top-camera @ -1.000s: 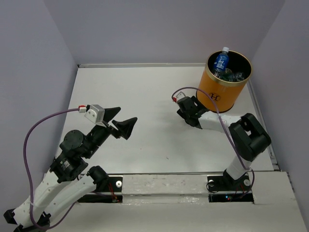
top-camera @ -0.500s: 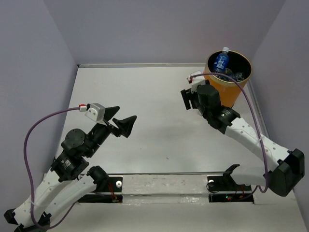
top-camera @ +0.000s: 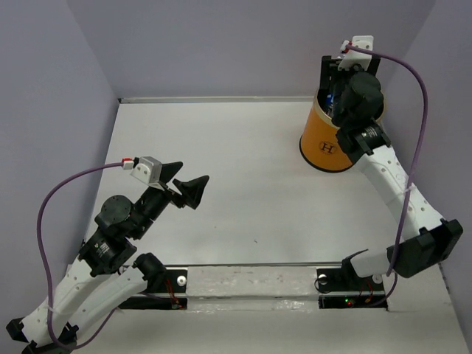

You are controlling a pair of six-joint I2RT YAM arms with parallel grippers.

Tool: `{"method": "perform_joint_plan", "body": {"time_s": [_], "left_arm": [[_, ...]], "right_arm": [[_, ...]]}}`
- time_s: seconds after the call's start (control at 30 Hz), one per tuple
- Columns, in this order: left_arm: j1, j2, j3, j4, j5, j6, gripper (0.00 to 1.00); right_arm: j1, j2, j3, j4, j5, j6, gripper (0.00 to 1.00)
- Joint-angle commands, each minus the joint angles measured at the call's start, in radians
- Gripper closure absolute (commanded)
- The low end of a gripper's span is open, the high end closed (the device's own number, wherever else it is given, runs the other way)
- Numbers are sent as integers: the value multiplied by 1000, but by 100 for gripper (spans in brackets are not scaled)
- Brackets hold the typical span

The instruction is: Put the plastic bottles in the bin

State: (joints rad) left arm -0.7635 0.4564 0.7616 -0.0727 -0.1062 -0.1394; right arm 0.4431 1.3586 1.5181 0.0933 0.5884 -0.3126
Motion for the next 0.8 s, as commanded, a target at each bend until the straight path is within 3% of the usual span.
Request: {"method": "perform_joint_plan", "body": {"time_s": [0.0, 0.23, 0.33, 0.37, 0.43, 0.67, 0.77], "left_arm": [[6, 13, -5, 34, -7, 8, 1], [6, 18, -7, 28, -69, -2, 1], [7, 19, -10, 30, -87, -3, 1], [9, 22, -11, 30, -89, -5, 1], [10, 31, -11, 30, -95, -3, 1], [15, 44, -22, 36, -147, -6, 1], [15, 45, -30, 48, -167, -5, 1]], "right_arm": [[-151, 89, 19, 71, 76, 92, 58], [-277, 109, -124, 143, 79, 240, 57], [-299, 100, -153, 144, 67, 279, 35], [-299, 99, -160, 144, 70, 282, 13], [-299, 88, -167, 143, 83, 282, 1], [-299, -13, -133, 82, 30, 310, 0], [-299, -88, -107, -3, -92, 359, 0]]}}
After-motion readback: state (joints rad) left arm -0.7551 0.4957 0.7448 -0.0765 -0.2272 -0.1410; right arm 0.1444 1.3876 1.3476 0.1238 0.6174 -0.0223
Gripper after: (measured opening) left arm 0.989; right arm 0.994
